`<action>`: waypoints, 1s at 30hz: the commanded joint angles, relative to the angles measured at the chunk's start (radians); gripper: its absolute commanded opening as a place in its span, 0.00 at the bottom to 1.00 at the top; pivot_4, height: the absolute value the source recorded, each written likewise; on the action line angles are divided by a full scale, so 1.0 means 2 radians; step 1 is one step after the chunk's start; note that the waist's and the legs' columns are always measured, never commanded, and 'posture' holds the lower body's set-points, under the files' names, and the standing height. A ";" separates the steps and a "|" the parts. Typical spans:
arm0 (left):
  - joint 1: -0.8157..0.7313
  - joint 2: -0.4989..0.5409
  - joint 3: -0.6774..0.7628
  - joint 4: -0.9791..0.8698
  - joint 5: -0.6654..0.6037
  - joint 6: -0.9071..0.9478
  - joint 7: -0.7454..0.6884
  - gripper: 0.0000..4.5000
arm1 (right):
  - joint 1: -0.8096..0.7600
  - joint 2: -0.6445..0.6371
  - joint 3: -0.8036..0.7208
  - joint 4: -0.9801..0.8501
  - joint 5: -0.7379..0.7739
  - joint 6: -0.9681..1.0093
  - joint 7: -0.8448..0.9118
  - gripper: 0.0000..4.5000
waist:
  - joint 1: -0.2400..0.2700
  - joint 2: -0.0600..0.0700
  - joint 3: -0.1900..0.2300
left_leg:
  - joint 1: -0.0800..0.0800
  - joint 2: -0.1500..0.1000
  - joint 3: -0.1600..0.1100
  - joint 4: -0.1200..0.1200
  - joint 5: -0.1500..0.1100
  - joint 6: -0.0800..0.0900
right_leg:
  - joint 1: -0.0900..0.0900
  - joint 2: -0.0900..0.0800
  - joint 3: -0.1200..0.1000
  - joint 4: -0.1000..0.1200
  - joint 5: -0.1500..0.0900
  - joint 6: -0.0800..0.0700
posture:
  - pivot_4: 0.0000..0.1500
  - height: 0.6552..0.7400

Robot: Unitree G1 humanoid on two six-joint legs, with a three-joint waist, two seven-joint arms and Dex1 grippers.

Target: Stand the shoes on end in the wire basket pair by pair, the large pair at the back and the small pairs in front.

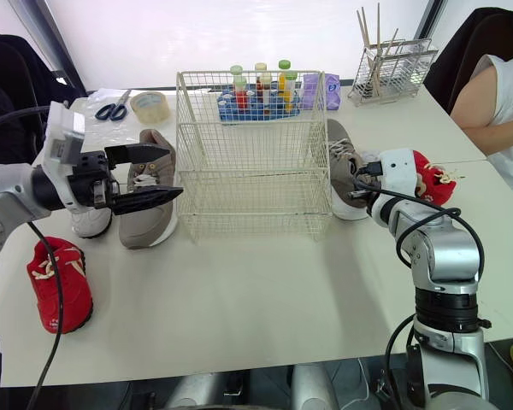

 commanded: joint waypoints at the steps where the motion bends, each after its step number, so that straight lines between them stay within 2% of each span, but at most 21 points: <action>1: -0.013 0.006 0.009 -0.002 0.005 -0.009 -0.004 1.00 | -0.053 -0.010 -0.032 -0.028 0.007 0.003 -0.010 0.03 | 0.000 0.000 0.000 | 0.000 0.000 0.000 0.000 0.000 0.000 | 0.000 0.000 0.000 0.000 0.000 0.000 | 1.00 1.00; 5: -0.035 -0.002 -0.006 0.010 0.013 -0.012 -0.010 1.00 | -0.151 -0.035 -0.066 -0.026 0.009 -0.014 -0.022 0.03 | 0.000 0.002 0.002 | -0.001 0.000 0.000 0.000 0.000 0.000 | -0.001 0.000 0.000 0.000 0.000 0.000 | 1.00 1.00; 11: -0.076 -0.017 -0.009 0.037 0.012 -0.011 -0.011 1.00 | -0.236 -0.091 -0.064 0.022 -0.003 -0.067 -0.003 0.03 | 0.004 0.002 0.002 | -0.001 0.000 -0.001 -0.001 0.001 -0.001 | -0.001 0.000 0.000 0.000 0.000 0.000 | 1.00 1.00; 15: -0.109 -0.015 0.003 0.071 -0.002 0.004 -0.020 1.00 | -0.259 -0.144 -0.040 0.032 0.027 -0.154 0.126 0.03 | 0.000 0.002 0.002 | -0.001 -0.001 0.000 0.000 0.000 0.000 | 0.000 0.000 0.000 -0.001 0.000 0.000 | 1.00 1.00; 21: -0.166 0.019 0.022 0.162 -0.020 0.048 -0.055 1.00 | -0.250 -0.231 0.019 0.032 0.042 -0.308 0.371 0.03 | -0.011 0.002 0.002 | -0.001 0.000 0.000 0.000 0.000 0.001 | 0.000 0.001 0.000 -0.001 0.000 0.001 | 1.00 1.00; 26: -0.217 0.048 0.036 0.246 -0.028 0.090 -0.071 1.00 | -0.265 -0.246 0.050 0.062 0.027 -0.417 0.458 0.03 | -0.010 0.002 0.002 | -0.001 0.000 0.000 0.000 0.000 0.001 | 0.000 0.000 -0.001 0.000 0.000 0.001 | 1.00 1.00; 30: -0.232 0.062 0.029 0.266 -0.021 0.115 -0.081 1.00 | -0.290 -0.234 0.077 0.074 0.006 -0.481 0.488 0.03 | -0.008 0.002 0.002 | -0.001 0.000 0.000 0.001 0.000 0.001 | 0.000 0.000 -0.001 0.000 0.000 0.001 | 1.00 1.00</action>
